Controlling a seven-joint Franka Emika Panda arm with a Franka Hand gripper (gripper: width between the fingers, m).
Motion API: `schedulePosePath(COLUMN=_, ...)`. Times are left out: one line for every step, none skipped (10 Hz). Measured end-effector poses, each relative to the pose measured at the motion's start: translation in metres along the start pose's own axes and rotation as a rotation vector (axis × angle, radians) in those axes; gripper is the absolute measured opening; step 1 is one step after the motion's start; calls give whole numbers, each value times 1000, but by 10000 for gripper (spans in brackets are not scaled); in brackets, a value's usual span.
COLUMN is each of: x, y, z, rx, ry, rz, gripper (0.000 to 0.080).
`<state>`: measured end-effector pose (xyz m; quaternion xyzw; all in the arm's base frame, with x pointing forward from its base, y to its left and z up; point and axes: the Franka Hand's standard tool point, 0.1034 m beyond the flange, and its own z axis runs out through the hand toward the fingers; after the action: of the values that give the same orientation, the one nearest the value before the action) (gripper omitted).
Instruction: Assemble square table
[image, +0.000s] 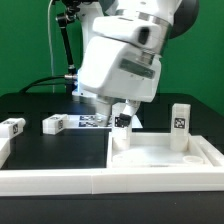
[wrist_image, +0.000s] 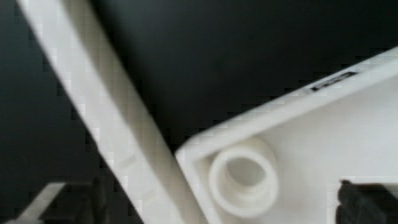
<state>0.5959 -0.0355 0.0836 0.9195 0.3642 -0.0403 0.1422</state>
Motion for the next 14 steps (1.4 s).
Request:
schedulePosePath(x=-6, y=5, z=1, rx=34, ry=-57, rz=96, gripper=648)
schedulePosePath(x=-5, y=8, z=1, rx=56, ry=-85, rz=206, gripper=648)
schedulePosePath(x=-3, y=8, z=1, rx=52, ry=-84, rz=261, gripper=648)
schedulePosePath(x=-3, y=8, z=2, rx=51, ry=-86, rz=314, gripper=648)
schedulePosePath(x=-4, y=8, z=2, rx=54, ry=-87, rz=386, gripper=648)
schedulePosePath(x=-15, y=12, z=2, rx=120, ry=-110, rz=422, gripper=648)
schedulePosePath(x=-33, y=26, z=5, rx=170, ry=-114, rz=460, gripper=648)
schedulePosePath(x=-55, y=35, z=14, rx=206, ry=-135, rz=492, gripper=648)
schedulePosePath(x=-75, y=37, z=20, rx=255, ry=-170, rz=495, gripper=648)
schedulePosePath(x=-100, y=44, z=30, rx=319, ry=-192, rz=504, gripper=648)
schedulePosePath(x=-126, y=51, z=45, rx=361, ry=-222, rz=544, gripper=648)
schedulePosePath(x=-132, y=52, z=49, rx=362, ry=-222, rz=561, gripper=648)
schedulePosePath(x=-130, y=51, z=48, rx=362, ry=-220, rz=557, gripper=648)
schedulePosePath(x=-131, y=51, z=49, rx=362, ry=-221, rz=558, gripper=648)
